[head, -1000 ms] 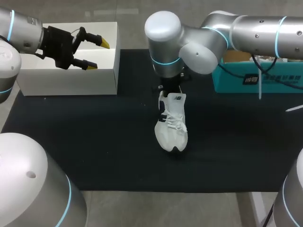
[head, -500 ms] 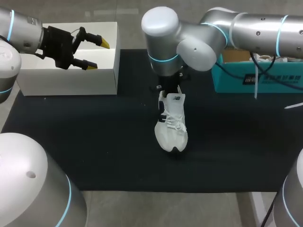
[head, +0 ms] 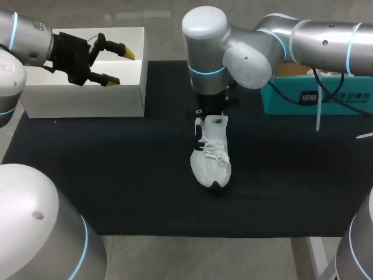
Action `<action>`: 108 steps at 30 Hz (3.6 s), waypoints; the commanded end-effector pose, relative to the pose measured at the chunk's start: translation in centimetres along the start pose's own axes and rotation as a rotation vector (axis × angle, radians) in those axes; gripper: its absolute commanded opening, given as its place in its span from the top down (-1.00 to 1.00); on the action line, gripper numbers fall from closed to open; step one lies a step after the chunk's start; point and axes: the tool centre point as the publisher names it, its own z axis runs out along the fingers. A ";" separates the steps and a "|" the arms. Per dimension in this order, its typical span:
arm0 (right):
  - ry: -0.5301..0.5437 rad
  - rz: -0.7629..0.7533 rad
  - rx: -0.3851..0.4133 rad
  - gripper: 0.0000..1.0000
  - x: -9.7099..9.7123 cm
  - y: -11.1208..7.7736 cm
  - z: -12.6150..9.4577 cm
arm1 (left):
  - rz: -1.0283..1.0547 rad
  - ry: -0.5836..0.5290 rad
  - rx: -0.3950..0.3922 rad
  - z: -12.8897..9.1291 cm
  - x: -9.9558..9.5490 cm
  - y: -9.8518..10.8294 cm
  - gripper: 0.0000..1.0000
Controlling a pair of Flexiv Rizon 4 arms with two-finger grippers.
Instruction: Take the shoe out of the shoebox, open the shoe tongue, remove and reinsert the insole, then place the shoe into the shoebox
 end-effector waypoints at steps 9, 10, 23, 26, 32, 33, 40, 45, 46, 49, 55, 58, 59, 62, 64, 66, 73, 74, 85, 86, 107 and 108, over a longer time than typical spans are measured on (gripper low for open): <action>0.063 0.034 0.061 1.00 0.5 0.4 -1.2 | 0.000 0.002 0.000 0.0 0.0 0.0 -1.00; 0.097 0.049 0.082 1.00 0.4 0.4 -2.1 | 0.000 0.002 0.000 0.0 0.0 0.0 -1.00; 0.195 0.112 0.281 1.00 -0.3 -0.3 -4.8 | 0.000 0.002 0.000 0.0 0.0 0.0 -1.00; 0.210 0.113 0.306 1.00 0.2 -0.6 -4.7 | 0.000 0.002 0.000 0.0 0.0 0.0 -1.00; 0.193 0.105 0.336 1.00 1.0 -1.2 -4.3 | 0.000 0.002 0.000 0.0 0.0 0.0 -1.00; 0.197 0.106 0.341 1.00 1.0 -1.4 -4.0 | 0.000 0.002 0.000 0.0 0.0 0.0 -1.00; 0.197 0.106 0.350 0.85 1.5 -1.6 -4.0 | 0.000 0.002 0.000 0.0 0.0 0.0 -1.00; 0.197 0.114 0.352 0.20 1.6 -1.9 -4.5 | 0.000 0.002 0.000 0.0 0.0 0.0 -1.00; 0.196 0.117 0.357 0.12 1.6 -2.0 -4.6 | 0.000 0.002 0.000 0.0 0.0 0.0 -1.00; 0.199 0.123 0.361 -0.29 1.4 -2.2 -4.6 | 0.000 0.002 0.000 0.0 0.0 0.0 -1.00; 0.210 0.127 0.360 -1.00 1.4 -2.2 -4.3 | 0.000 0.002 0.000 0.0 0.0 0.0 -1.00; 0.214 0.126 0.360 -1.00 1.4 -2.1 -4.3 | 0.000 0.002 0.000 0.0 0.0 0.0 -1.00; 0.214 0.126 0.361 -1.00 1.5 -2.1 -4.3 | 0.000 0.002 0.000 0.0 0.0 0.0 -1.00; 0.207 0.125 0.363 -1.00 1.6 -2.3 -4.8 | 0.000 0.002 0.000 0.0 0.0 0.0 -1.00; 0.202 0.130 0.366 -1.00 1.5 -2.5 -5.1 | 0.000 0.002 0.000 0.0 0.0 0.0 -1.00; 0.197 0.133 0.368 -1.00 1.5 -2.6 -5.3 | 0.000 0.002 0.000 0.0 0.0 0.0 -1.00; 0.187 0.135 0.377 -1.00 1.6 -3.1 -6.1 | 0.000 0.002 0.000 0.0 0.0 0.0 -1.00; 0.185 0.136 0.378 -1.00 1.7 -3.2 -6.2 | 0.000 0.002 0.000 0.0 0.0 0.0 -1.00; 0.173 0.199 0.374 -1.00 2.5 -5.7 -8.5 | 0.000 0.002 0.000 0.0 0.0 0.0 -1.00; 0.166 0.204 0.367 -1.00 2.5 -5.9 -8.8 | 0.000 0.002 0.000 0.0 0.0 0.0 -1.00; 0.111 0.175 0.209 1.00 2.4 -5.0 -9.6 | 0.000 0.002 0.000 0.0 0.0 0.0 -1.00; 0.106 0.174 0.212 1.00 2.4 -5.1 -9.7 | 0.000 0.002 0.000 0.0 0.0 0.0 -1.00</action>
